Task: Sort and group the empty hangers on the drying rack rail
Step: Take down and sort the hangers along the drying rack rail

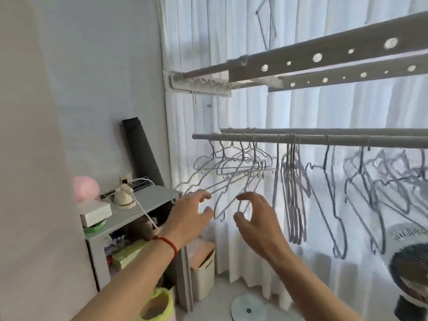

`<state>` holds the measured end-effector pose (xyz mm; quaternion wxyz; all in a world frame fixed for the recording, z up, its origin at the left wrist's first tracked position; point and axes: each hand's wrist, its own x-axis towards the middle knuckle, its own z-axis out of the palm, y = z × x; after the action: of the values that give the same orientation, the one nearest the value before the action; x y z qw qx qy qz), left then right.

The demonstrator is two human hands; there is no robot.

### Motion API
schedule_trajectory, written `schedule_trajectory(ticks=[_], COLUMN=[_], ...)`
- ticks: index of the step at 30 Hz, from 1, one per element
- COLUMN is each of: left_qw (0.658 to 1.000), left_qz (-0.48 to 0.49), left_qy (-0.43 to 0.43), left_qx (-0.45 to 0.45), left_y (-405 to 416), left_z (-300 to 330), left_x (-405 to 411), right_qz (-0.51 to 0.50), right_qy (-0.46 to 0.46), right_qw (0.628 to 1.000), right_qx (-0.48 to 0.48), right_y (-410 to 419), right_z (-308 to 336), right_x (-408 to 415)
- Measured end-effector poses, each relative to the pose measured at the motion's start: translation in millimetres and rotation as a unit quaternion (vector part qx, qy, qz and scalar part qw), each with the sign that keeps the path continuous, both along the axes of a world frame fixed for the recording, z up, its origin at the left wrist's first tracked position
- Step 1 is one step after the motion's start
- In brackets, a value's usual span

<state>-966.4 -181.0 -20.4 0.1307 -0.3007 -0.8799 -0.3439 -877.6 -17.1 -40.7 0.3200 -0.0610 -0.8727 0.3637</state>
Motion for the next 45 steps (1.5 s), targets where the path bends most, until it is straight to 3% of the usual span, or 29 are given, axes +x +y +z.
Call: schedule_trajectory(ticks=[8,14,21,25,28,33,38,41,45], left_qw=[0.998,0.991,0.950,0.943,0.943,0.931,0.919,0.905,0.887], left_qz=[-0.050,-0.127,-0.236,-0.285,-0.306,-0.347,-0.369,-0.376,-0.415], left_qy=[0.023,0.039,0.193,0.160,0.126,0.104,0.118,0.161,0.175], left_qx=[-0.002,0.032,0.067,0.063,0.039,0.036,0.075,0.120,0.103], left_y=[5.4,53.6,139.8,165.6,171.2,168.6,159.8,157.7,162.1], left_z=[11.1,15.7,25.4,23.3,23.8,24.7,23.2,24.1,30.7], left_x=[-106.0,-128.8,-97.8,-92.5,-107.6,-130.3,-154.5,-165.7,-170.9], right_qz=[-0.160,-0.206,-0.312,-0.345,-0.374,-0.381,-0.290,-0.247,-0.238], right_qy=[0.015,0.015,-0.040,-0.100,-0.085,-0.092,-0.035,-0.004,0.000], right_qw=[0.987,0.978,0.936,0.927,0.916,0.919,0.949,0.961,0.969], right_qx=[-0.019,0.004,0.156,0.103,0.116,0.027,-0.123,-0.124,-0.070], right_y=[5.5,34.2,74.4,83.7,83.8,85.9,70.9,53.5,36.0], right_z=[16.4,31.4,29.3,31.8,29.5,31.2,37.9,37.4,37.0], right_x=[-55.3,-79.2,-75.2,-76.8,-81.8,-92.0,-110.3,-133.6,-151.9])
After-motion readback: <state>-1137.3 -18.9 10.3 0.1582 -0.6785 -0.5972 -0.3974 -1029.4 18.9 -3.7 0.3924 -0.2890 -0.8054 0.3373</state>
